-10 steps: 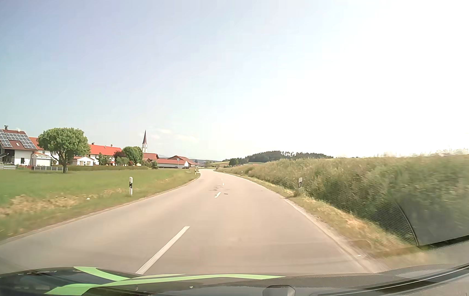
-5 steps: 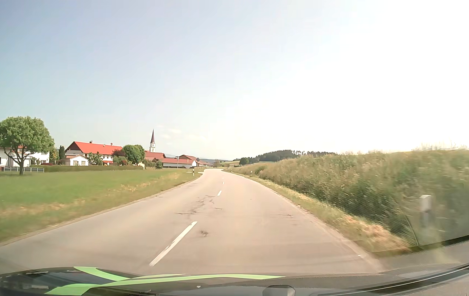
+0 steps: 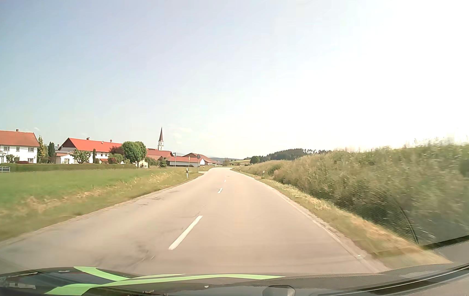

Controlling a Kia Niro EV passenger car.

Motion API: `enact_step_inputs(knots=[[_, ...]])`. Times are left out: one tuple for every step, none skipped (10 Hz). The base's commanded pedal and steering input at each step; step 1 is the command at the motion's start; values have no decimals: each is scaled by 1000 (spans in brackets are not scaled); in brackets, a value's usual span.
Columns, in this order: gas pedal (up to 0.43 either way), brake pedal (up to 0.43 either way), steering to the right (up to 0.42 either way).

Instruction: Follow the waypoints while adhering to traffic rules and regulations

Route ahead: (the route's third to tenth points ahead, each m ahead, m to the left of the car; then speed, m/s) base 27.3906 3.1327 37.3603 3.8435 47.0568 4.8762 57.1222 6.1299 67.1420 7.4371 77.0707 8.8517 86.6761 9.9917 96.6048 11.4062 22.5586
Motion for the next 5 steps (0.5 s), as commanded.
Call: enact_step_inputs(knots=[[157,0,-19],[157,0,-19],[157,0,-19],[157,0,-19],[157,0,-19]])
